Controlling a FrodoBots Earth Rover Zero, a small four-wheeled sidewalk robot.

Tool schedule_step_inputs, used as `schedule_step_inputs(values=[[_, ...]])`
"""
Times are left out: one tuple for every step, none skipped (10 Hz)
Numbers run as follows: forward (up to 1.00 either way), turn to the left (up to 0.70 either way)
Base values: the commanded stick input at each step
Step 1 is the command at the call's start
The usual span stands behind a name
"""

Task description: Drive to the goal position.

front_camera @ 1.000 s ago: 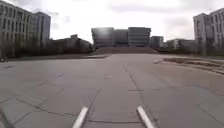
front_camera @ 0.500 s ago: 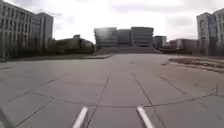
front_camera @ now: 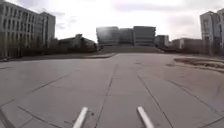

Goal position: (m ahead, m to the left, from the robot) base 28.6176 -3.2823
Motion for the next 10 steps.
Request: schedule_step_inputs(values=[[1.00, -0.27], [1.00, -0.27], [1.00, -0.27], [1.00, -0.27], [1.00, -0.27], [1.00, -0.27], [1.00, -0.15], [1.00, 0.00], [1.00, 0.00], [1.00, 0.00]])
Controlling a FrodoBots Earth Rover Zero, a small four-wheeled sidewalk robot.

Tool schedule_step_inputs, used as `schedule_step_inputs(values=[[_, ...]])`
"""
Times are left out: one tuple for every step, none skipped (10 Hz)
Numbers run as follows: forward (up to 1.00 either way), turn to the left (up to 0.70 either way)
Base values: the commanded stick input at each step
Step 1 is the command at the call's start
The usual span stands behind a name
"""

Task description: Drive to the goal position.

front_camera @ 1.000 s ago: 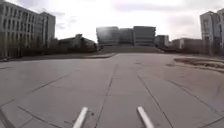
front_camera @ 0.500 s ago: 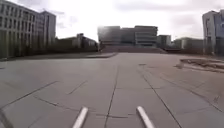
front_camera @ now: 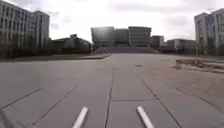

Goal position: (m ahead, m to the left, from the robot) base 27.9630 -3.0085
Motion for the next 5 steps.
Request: schedule_step_inputs(values=[[1.00, 0.00], [1.00, 0.00], [1.00, 0.00], [1.00, 0.00], [1.00, 0.00]])
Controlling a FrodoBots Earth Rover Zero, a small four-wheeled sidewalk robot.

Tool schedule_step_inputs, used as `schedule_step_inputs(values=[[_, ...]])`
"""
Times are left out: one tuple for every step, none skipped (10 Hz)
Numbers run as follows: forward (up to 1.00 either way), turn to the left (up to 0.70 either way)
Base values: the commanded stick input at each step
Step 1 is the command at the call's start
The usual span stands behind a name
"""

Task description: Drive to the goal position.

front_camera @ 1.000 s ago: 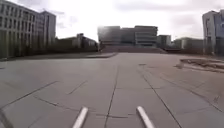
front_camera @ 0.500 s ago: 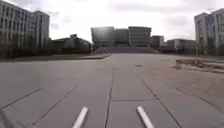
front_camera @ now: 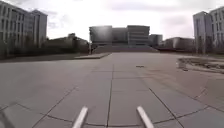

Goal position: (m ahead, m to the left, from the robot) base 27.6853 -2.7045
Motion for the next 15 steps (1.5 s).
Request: schedule_step_inputs(values=[[1.00, 0.00], [1.00, 0.00], [1.00, 0.00], [1.00, 0.00], [1.00, 0.00], [1.00, 0.00], [1.00, 0.00], [1.00, 0.00], [1.00, 0.00], [1.00, 0.00], [1.00, 0.00], [1.00, 0.00], [1.00, 0.00], [1.00, 0.00], [1.00, 0.00]])
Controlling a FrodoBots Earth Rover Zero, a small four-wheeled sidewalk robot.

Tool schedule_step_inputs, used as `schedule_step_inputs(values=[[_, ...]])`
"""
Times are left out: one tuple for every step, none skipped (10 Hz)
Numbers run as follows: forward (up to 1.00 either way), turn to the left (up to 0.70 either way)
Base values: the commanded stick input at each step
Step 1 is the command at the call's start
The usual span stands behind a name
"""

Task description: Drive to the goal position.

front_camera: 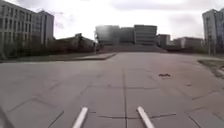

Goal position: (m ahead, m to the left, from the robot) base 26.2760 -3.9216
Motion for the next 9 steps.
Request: schedule_step_inputs(values=[[1.00, 0.00], [1.00, 0.00], [1.00, 0.00], [1.00, -0.14], [1.00, -0.27], [1.00, -0.27], [1.00, -0.27], [1.00, -0.27], [1.00, -0.08]])
